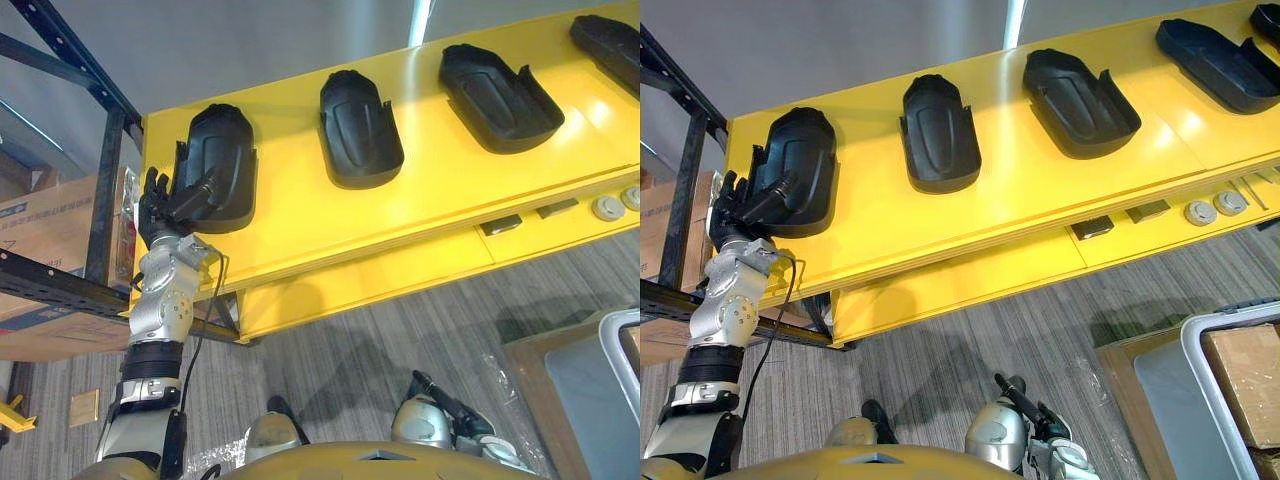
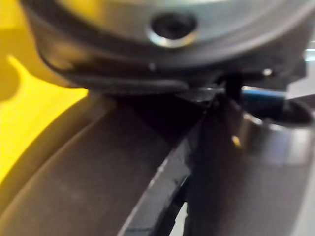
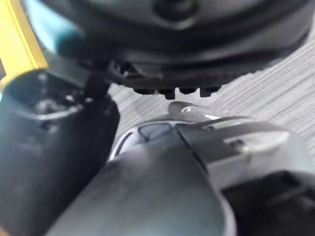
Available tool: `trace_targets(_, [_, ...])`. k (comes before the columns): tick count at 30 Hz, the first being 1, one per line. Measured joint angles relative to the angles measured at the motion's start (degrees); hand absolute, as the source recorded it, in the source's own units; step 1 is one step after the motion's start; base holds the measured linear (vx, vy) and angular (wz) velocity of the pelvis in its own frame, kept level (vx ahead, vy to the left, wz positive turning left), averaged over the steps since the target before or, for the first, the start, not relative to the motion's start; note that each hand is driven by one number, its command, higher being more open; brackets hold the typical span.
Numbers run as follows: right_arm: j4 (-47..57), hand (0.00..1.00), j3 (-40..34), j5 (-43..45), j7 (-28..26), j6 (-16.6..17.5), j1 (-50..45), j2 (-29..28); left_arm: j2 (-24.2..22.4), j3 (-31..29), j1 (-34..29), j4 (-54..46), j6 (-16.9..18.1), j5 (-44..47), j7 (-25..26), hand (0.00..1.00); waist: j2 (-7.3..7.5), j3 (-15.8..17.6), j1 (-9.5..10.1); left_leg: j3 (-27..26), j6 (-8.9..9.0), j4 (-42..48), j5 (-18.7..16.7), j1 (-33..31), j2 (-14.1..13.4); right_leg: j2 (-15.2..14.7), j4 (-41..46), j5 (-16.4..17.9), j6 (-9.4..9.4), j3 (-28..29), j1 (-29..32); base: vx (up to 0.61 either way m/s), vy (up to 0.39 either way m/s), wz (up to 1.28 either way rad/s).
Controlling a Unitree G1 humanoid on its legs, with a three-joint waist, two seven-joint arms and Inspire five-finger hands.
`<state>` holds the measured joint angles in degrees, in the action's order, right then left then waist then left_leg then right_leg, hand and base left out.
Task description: Walk over and take three plastic housings, then place them on the shelf
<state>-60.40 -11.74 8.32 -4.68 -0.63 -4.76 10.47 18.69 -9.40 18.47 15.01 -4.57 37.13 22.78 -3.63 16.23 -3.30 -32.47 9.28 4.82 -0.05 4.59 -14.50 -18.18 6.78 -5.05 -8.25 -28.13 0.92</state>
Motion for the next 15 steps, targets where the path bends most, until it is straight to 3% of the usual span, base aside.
trace_targets(4, [0.01, 1.00, -0.01, 0.04, -0.01, 0.01, 0.10, 0.00, -0.31, 0.65, -0.11, -1.72, -0.64, -6.21, 1.96, 1.00, 0.16, 0.09, -0.14, -0.02, 0.00, -0.02, 0.09, 0.07, -0.03, 0.08, -0.02, -0.02, 0.01, -0.01, -0.01, 0.00, 0.000, 0.00])
trace_targets(8, [-0.17, 1.00, -0.04, 0.10, 0.00, -0.03, -0.07, -0.06, -0.30, 0.48, -0.96, -5.78, -4.25, -14.80, 6.00, 1.00, 0.87, 0.45, -0.12, -0.09, 0.00, -0.10, 0.10, 0.58, -0.04, 0.27, -0.54, -0.15, -0.08, -0.09, -0.67, 0.00, 0.000, 0.00])
trace_targets(15, [-0.91, 1.00, -0.79, 1.21, -0.04, -0.09, -0.23, -0.67, -0.36, 1.06, -3.60, -12.23, -11.71, -26.17, 4.76, 1.00, 0.96, 0.30, -0.09, -0.32, 0.03, -0.10, 0.07, 1.92, -0.06, 0.57, -2.45, -0.52, -0.34, -1.53, -3.43, 0.02, -0.001, 0.05])
